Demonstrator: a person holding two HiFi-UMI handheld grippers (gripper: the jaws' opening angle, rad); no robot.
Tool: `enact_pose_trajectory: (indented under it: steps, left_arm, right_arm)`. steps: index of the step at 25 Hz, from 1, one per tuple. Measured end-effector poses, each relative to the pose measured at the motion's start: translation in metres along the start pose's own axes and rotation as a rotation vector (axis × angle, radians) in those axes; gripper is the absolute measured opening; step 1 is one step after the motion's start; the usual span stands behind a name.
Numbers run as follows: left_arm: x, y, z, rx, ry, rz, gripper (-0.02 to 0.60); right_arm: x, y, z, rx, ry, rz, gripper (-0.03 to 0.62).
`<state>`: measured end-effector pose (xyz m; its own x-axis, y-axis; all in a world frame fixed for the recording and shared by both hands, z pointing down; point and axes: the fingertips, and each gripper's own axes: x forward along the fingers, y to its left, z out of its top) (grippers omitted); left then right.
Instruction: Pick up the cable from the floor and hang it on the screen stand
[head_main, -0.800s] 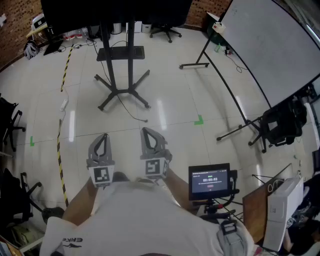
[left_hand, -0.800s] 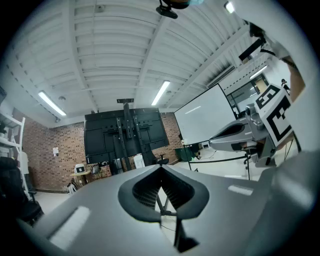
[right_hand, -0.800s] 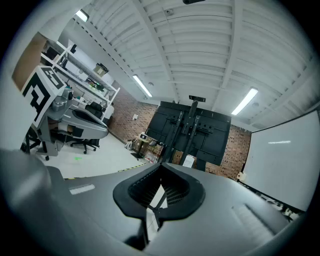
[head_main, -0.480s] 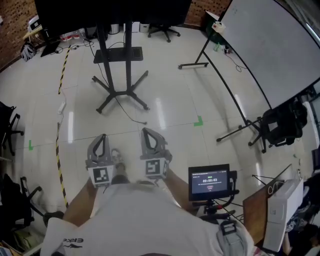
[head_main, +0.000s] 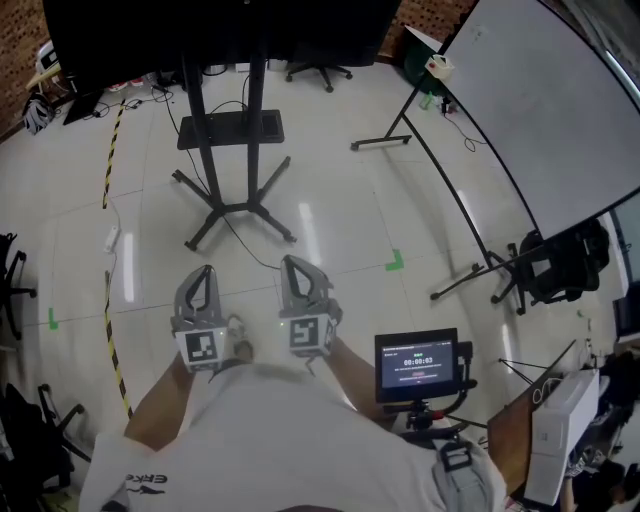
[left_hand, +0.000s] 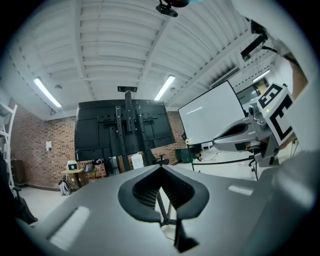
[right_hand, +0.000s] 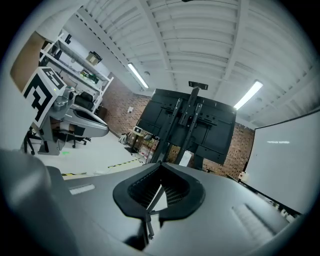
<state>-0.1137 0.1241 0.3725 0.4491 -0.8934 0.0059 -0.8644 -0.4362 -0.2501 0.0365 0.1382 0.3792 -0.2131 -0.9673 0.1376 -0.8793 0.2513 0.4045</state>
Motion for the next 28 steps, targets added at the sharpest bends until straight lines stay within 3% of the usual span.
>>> enact_pose_trajectory:
  steps: [10,15,25,28]
  left_arm:
    - [0.114,0.084,-0.017,-0.045,0.006,-0.054,0.002]
    - [0.159,0.119,-0.024,-0.002,-0.017,-0.053,0.002]
    - [0.232,0.133,-0.017,-0.047,-0.008,0.004,0.002]
    - [0.255,0.134,-0.011,-0.140,0.000,0.029,0.002]
  right_arm:
    - [0.137,-0.018,0.017,-0.003,0.036,-0.043,0.014]
    - [0.188,-0.029,0.019,0.001,0.057,-0.062,0.014]
    - [0.255,-0.070,0.027,0.083,0.001,-0.055,0.014]
    - [0.272,-0.085,0.029,0.171,0.010,-0.032,0.014]
